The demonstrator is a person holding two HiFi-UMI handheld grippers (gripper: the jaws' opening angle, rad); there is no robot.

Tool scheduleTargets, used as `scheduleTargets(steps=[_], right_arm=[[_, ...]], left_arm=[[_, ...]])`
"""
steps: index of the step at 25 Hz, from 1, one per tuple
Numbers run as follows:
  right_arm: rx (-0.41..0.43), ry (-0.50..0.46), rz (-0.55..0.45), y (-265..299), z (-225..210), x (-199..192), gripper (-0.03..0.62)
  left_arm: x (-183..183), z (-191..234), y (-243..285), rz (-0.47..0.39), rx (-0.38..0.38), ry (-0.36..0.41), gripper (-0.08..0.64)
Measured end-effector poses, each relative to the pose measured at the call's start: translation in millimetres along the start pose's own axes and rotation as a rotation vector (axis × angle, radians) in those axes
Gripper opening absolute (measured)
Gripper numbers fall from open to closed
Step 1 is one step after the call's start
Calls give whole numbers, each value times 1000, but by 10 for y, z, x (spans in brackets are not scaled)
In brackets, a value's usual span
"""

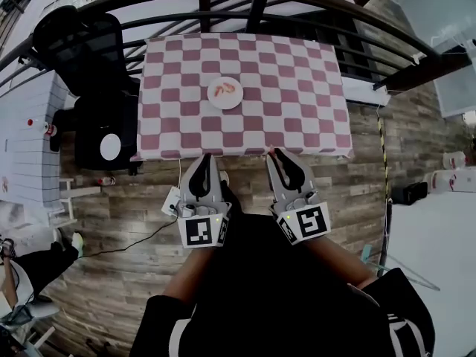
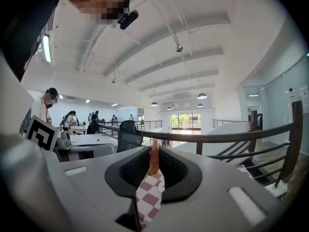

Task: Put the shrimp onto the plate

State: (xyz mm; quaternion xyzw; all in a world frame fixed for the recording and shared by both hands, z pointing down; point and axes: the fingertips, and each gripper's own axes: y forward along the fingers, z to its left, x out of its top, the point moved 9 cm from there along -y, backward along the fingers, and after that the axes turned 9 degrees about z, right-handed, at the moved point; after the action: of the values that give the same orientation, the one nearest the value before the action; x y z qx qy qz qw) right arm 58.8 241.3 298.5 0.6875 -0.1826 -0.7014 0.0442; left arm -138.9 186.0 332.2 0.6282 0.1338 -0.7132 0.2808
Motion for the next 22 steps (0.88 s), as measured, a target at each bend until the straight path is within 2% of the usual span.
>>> scheduleTargets(steps=[6,11,16,22], right_arm=[[-9,-12,63,652,-90,132,58],[-21,-9,75,1024,-147,206,58],[-50,0,94,1248,-198,238,58],[-39,-1,112,1412,-188,232,58]], left_arm=[[70,322,570,24,-35,-23,8],[127,581,904,29,-51,-30,8],[133,755,1085,38,-55,-36,8],[109,822,1160,57,-47,-33,8]])
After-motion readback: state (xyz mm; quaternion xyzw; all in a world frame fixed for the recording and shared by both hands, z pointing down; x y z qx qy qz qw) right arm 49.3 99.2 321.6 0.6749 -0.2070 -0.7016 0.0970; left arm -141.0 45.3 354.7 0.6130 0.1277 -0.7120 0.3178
